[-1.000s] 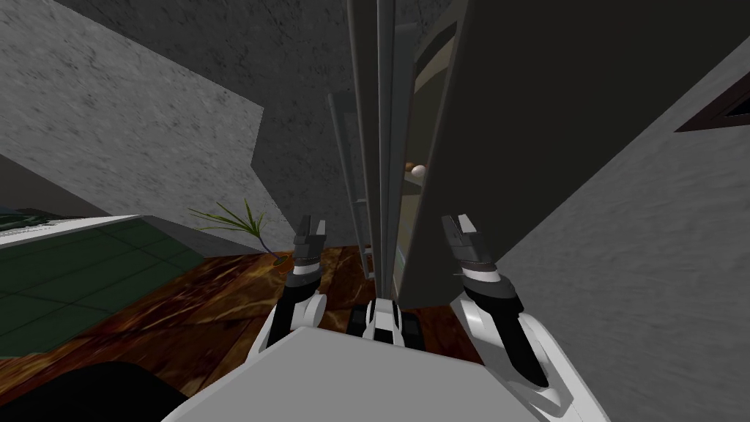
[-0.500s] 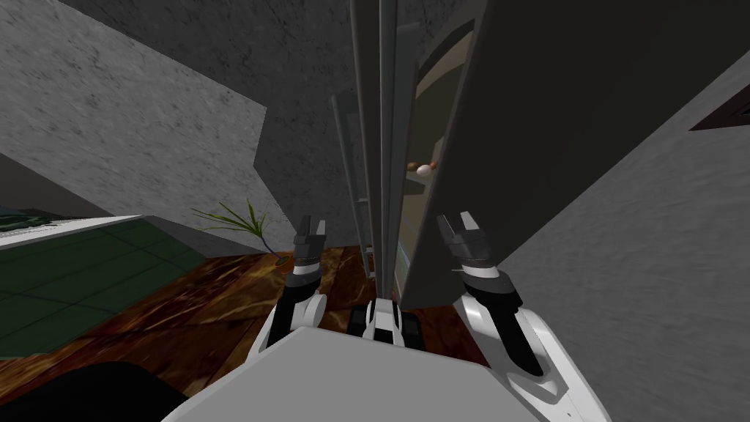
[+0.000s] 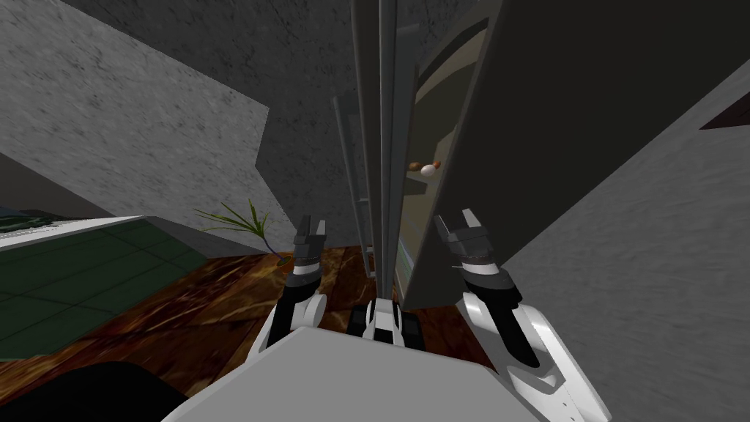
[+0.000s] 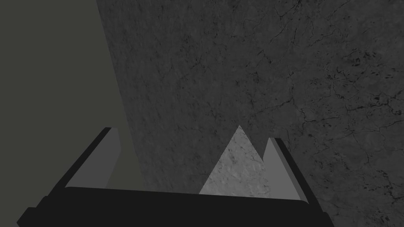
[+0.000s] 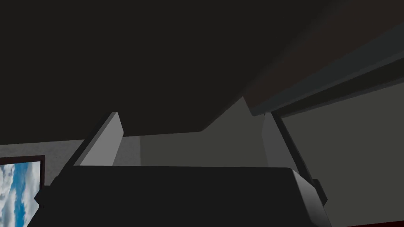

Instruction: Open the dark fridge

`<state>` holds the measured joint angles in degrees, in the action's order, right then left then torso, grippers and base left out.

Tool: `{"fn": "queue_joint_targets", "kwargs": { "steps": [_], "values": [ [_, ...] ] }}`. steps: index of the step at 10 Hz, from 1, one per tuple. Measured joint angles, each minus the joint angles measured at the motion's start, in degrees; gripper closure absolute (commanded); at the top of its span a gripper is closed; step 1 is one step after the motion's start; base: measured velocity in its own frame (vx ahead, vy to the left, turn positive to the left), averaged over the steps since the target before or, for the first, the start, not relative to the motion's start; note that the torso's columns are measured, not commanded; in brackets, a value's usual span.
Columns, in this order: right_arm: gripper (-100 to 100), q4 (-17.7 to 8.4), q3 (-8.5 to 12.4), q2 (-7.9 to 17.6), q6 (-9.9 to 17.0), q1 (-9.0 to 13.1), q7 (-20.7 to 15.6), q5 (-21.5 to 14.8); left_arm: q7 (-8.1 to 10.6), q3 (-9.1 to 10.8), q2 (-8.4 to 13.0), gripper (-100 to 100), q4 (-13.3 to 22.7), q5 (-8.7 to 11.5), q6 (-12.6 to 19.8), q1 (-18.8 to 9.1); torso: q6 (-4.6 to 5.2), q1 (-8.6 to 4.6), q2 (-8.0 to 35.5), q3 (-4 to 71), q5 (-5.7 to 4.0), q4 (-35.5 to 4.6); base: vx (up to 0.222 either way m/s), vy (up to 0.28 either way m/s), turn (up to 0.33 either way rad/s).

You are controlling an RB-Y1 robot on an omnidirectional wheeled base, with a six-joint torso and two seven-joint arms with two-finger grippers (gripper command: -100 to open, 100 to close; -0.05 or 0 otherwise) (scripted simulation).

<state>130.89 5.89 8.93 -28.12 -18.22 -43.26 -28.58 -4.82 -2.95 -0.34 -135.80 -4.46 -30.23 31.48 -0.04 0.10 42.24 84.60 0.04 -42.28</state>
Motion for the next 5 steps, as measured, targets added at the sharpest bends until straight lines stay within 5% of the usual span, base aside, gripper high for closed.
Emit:
{"fn": "queue_joint_targets", "kwargs": {
  "steps": [5],
  "values": [
    [-100,-0.9,1.4,0.6,0.1,1.8,-6.5,-3.5,0.0,0.0,0.0,0,0.0,0.0,0.0,0.0,-0.07,0.08,-0.1,0.0,0.05,0.0,-0.006,0.056,-0.002]
  ]
}}
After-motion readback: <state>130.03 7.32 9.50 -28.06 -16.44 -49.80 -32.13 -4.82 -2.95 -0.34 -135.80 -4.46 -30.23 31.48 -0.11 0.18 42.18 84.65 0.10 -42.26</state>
